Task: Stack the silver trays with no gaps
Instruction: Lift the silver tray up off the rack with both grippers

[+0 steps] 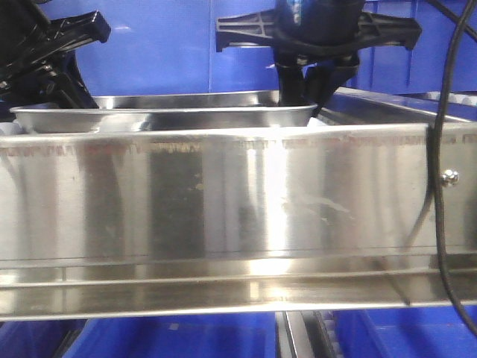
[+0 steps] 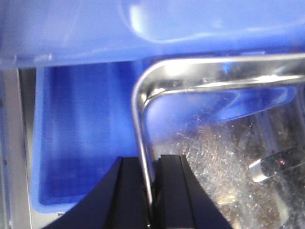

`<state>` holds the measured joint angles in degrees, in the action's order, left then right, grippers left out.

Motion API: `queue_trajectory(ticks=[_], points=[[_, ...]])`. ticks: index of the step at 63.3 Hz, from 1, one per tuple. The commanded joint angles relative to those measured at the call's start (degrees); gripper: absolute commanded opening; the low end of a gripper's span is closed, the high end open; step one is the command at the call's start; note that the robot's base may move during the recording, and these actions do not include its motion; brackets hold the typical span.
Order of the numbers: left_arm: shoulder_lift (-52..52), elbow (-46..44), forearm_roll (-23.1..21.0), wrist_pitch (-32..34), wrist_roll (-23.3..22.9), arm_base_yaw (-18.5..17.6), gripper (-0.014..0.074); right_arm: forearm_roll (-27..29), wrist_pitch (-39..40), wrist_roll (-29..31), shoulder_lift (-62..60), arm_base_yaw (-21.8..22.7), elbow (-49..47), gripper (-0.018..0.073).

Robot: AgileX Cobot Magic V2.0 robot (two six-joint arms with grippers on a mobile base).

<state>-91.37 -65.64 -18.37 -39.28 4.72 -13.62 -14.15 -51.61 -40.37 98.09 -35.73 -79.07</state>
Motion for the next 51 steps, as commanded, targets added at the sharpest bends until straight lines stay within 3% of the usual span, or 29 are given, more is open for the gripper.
queue_trajectory(ticks=[1, 16, 40, 51], points=[[0.2, 0.3, 0.7, -3.7, 0.6, -0.3, -0.0016, -0.9, -0.7, 0.8, -0.4, 0.2, -0.2, -0.0077], [6.0, 0.3, 0.4, -3.8, 0.6, -0.3, -0.0016, -1.8, -0.7, 0.8, -4.1, -0.3, -0.2, -0.0077], [21.2, 0.3, 0.4, -1.8, 0.6, -0.4, -0.0016, -6.1, -0.7, 0.8, -15.0, -5.3, -0.2, -0.0077], [27.7, 0.3, 0.7, 2.2, 0.6, -0.4, -0.0016, -12.7, -0.4, -0.6, -18.8, -8.6, -0.2, -0.0077]])
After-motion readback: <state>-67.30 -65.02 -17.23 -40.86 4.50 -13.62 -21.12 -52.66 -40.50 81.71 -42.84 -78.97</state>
